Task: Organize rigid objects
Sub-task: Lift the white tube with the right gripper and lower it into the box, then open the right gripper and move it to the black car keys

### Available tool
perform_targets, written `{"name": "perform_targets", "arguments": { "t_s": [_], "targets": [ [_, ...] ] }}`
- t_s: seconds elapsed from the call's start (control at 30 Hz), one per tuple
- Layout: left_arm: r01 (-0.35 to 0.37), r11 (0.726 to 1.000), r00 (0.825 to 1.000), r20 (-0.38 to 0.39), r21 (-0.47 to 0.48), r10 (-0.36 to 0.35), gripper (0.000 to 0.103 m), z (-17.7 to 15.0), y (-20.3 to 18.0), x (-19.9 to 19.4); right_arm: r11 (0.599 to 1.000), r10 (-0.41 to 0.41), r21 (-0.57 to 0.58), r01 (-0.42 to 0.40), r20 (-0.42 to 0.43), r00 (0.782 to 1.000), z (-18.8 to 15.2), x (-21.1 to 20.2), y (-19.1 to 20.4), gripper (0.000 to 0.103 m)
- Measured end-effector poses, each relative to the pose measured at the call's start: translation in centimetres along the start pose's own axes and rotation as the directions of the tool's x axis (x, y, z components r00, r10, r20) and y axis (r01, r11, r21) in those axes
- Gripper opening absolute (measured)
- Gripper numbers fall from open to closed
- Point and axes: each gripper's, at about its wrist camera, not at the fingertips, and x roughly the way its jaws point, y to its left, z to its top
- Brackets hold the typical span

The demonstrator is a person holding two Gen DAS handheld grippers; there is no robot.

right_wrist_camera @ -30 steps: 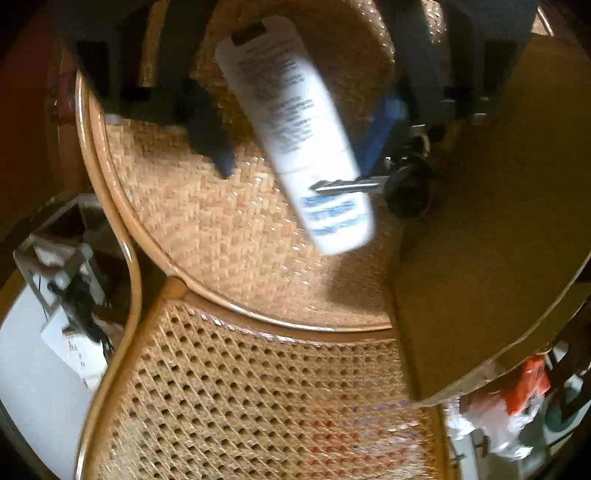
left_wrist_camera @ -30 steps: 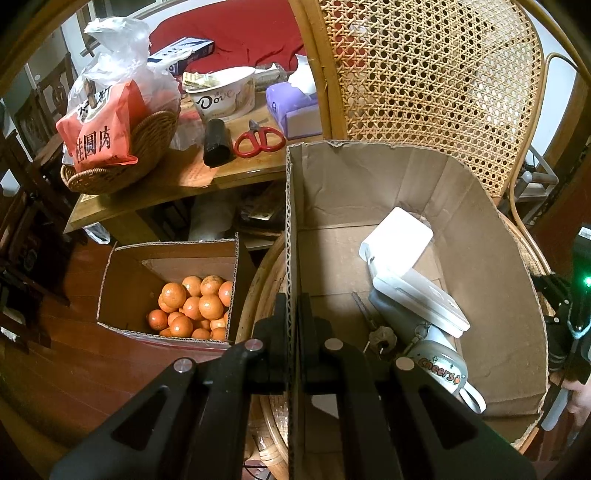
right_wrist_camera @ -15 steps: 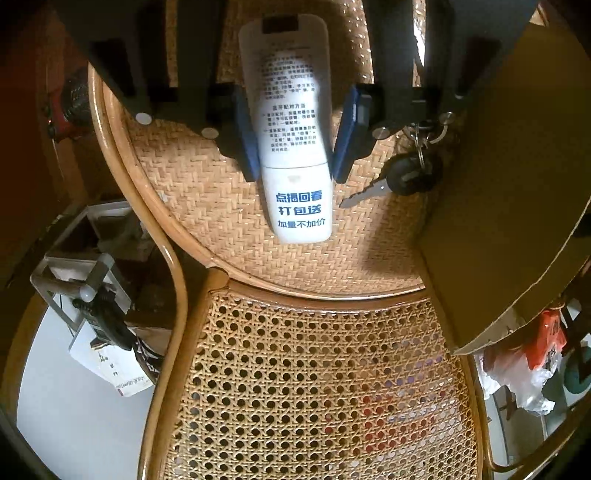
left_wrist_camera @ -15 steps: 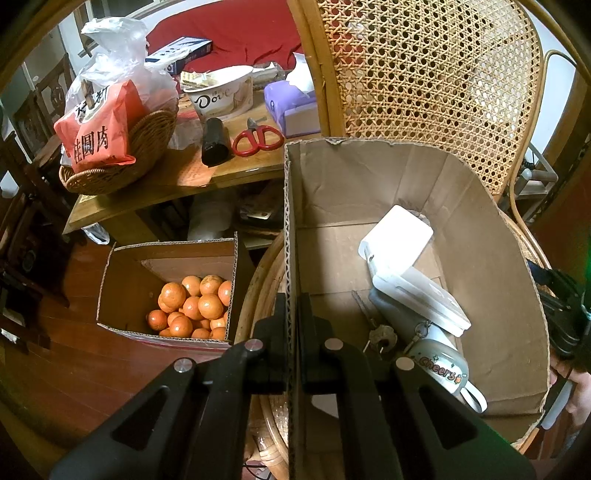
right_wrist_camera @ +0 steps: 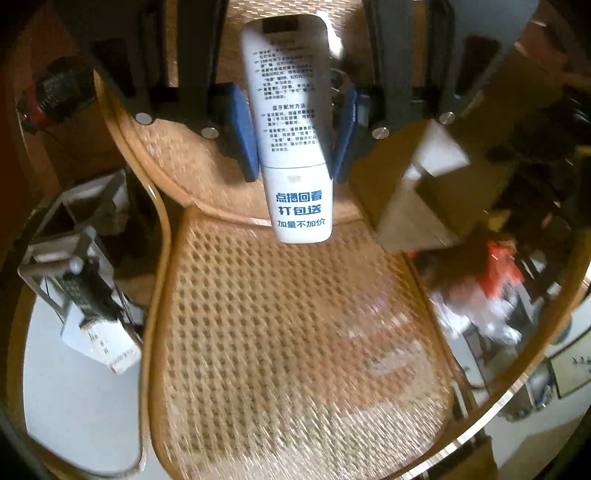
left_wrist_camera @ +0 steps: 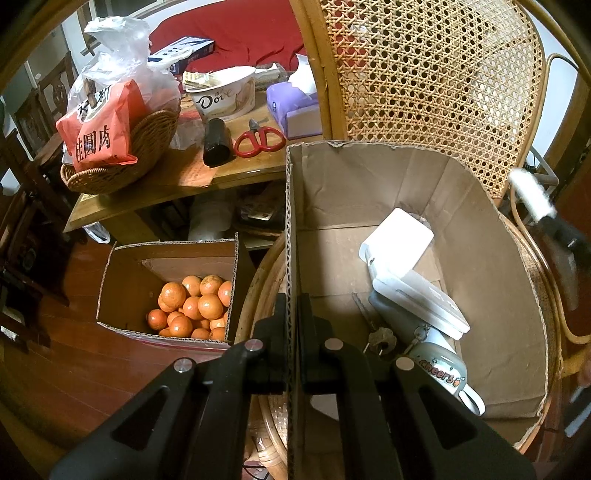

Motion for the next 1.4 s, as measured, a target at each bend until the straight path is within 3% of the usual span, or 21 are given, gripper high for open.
{"name": "perform_targets", "arguments": {
  "t_s": [0.17,0.47,0.97,1.03,1.3,1.4],
  "targets": [
    [0.001,1.0,1.0,-0.002,-0.004,-0.001,0.003,0.0,0.0,0.0,0.997,0.066,-0.034,-0.065,0.047,0.997,1.5,-2.6,3.5,0.044],
    [-0.001,1.0,1.0,-0.001,-0.006,0.001,0.003,0.0,0.0,0.0,0.974,0.183,-0.134,-0.182,-0.006,0.983,0.0,-2.1,10.0,0.044],
    [0.007,1.0,1.0,-0.002,-0.016,-0.007,0.003,-0.2,0.1,-0.1,0.961,0.086,-0.253,-0.109,-0.1,0.991,-3.2,1.5,13.5,0.044],
    [0.007,1.0,1.0,-0.002,-0.015,-0.007,0.003,-0.2,0.2,-0.1,0.961,0.079,-0.256,-0.105,-0.109,0.991,-3.3,1.7,13.3,0.037],
    [0.008,1.0,1.0,0.002,-0.018,-0.008,0.003,-0.1,0.2,-0.2,0.949,0.079,-0.304,-0.087,-0.037,0.996,-2.3,0.0,13.2,0.034],
    [0.007,1.0,1.0,0.002,-0.017,-0.007,0.003,-0.1,0.2,-0.2,0.956,0.07,-0.284,-0.07,-0.008,0.997,-1.2,-1.0,12.1,0.039]
  ]
}}
